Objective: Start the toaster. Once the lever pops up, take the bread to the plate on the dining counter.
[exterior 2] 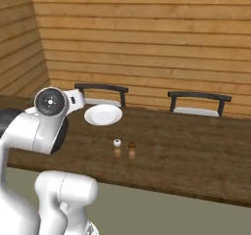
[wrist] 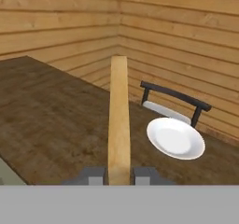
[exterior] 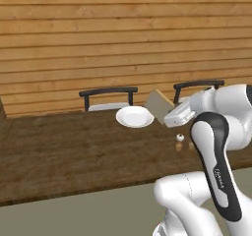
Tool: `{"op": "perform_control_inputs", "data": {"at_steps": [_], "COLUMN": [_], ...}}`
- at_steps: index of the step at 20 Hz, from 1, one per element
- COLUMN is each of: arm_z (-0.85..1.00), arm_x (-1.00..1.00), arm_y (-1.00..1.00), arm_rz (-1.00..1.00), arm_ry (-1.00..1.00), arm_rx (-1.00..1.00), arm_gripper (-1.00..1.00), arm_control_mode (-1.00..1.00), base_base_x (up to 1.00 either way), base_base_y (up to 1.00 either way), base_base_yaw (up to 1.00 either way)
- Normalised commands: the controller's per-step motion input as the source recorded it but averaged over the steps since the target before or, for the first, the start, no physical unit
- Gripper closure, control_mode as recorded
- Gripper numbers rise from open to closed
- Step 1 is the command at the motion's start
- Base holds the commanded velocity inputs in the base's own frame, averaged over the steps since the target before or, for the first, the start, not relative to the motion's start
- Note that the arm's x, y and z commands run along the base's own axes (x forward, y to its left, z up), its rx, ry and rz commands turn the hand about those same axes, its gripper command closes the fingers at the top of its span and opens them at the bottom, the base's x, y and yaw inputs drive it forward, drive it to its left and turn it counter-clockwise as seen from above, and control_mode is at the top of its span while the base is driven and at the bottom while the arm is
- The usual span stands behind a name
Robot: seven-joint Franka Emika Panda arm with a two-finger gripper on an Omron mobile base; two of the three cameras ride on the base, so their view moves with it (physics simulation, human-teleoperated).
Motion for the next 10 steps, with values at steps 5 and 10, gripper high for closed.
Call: {"op": "perform_control_inputs", "data": {"at_steps": [5,10], "arm_z": [0.00,-0.04], "arm_x": [0.57,0.79], "arm_y": [-0.18,-0.23], "arm_rz": [-0.04,-0.08], "arm_ry": [0.02,0.08], "arm_rx": [-0.04,-0.12], "arm_gripper": [1.00,1.00], "arm_control_mode": [-1.00,-1.00], "base_base_x": [0.00,0.00], "base_base_y": [0.00,0.00], "base_base_yaw": [0.00,0.00]}}
